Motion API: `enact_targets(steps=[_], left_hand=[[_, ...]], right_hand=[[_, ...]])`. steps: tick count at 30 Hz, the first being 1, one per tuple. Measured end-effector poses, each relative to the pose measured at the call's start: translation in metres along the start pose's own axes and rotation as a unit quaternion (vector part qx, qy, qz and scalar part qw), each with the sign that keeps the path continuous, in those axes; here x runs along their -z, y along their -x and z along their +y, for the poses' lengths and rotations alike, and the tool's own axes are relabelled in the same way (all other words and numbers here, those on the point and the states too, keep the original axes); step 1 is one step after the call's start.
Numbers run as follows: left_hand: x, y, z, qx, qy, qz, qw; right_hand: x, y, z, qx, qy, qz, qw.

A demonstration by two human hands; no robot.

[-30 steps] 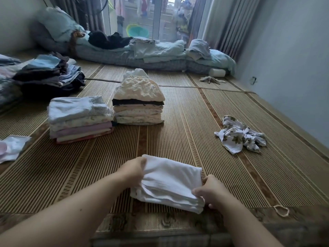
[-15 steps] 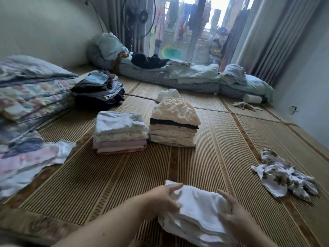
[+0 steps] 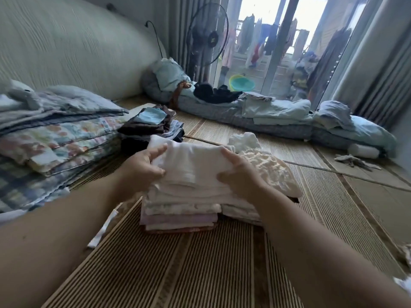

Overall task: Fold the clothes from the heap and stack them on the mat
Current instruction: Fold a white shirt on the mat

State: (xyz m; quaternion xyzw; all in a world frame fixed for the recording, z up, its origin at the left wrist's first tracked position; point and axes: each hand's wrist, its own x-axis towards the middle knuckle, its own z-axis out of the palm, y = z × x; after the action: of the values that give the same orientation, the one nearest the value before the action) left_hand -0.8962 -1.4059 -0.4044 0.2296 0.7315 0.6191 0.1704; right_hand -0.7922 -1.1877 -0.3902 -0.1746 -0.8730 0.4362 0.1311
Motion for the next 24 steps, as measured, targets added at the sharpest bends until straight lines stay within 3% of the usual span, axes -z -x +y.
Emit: enact_targets(steps=[5,8,10,13,15,18,21,24], left_hand=[[0.015,-0.054,-0.043,0.090,-0.046,0.013,0.995],[0.009,-0.062,-0.076,0.170,-0.099,-0.043,0.980],[0.006,-0.063,-0.094,0.203,-0.123,-0.046,0.970],[0.005,-0.060,-0.104,0.197,-0.275,-0.001,0.941],[0.006,-0.053,-0.098,0.180,-0.393,-0.004,0.902],[0.003,-0.040,-0.084,0.106,-0.484,0.019,0.868],[-0.028,-0.018,-0.058,-0.019,-0.507,0.021,0.861],[-0.089,0.017,-0.034,-0.119,-0.494,-0.049,0.860]], right_hand=[[-0.038,-0.068,0.014,-0.031,0.029,-0.043,0.998],[-0.059,-0.080,0.036,-0.092,0.117,-0.121,0.981],[-0.068,-0.075,0.043,-0.121,0.168,-0.112,0.972],[-0.069,-0.063,0.045,-0.104,0.237,-0.122,0.958],[-0.067,-0.056,0.045,-0.066,0.255,-0.078,0.962],[-0.057,-0.030,0.042,0.004,0.258,-0.022,0.966],[-0.030,0.013,0.040,0.063,0.263,0.020,0.963],[0.007,0.065,0.049,0.085,0.295,0.044,0.951]])
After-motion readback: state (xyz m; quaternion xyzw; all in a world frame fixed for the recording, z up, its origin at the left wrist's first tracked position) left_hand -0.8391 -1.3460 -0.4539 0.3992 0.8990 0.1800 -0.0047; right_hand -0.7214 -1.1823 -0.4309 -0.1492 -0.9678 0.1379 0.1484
